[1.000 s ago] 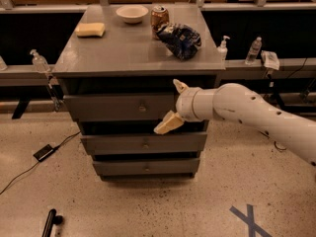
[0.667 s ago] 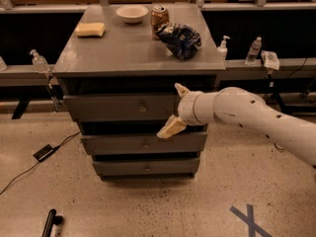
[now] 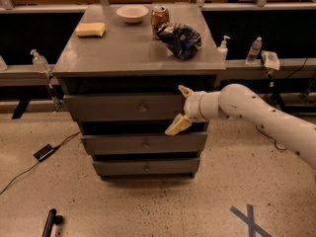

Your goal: Open top drawer

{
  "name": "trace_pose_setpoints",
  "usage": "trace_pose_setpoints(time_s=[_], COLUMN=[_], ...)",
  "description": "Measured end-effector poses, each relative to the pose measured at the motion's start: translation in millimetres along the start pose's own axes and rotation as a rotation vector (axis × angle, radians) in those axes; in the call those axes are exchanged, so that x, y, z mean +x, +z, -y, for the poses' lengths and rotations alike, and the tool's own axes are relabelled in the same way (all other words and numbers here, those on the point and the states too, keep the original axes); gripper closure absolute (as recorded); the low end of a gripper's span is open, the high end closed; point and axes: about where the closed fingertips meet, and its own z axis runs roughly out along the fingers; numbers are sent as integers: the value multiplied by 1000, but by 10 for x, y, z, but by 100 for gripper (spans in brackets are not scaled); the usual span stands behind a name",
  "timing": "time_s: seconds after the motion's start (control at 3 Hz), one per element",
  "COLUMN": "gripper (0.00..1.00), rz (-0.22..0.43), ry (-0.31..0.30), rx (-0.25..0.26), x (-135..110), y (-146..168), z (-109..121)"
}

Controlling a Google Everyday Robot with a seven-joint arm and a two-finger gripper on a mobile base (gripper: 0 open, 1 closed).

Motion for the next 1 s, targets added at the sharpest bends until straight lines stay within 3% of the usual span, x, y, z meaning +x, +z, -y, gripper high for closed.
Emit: trace_pose_setpoints(time_s=[0.67,1.0], gripper=[0,0], rz=[22,45], ry=[-54,-65], rx=[-100,-125], x=[92,32], y=[622,837], z=[221,296])
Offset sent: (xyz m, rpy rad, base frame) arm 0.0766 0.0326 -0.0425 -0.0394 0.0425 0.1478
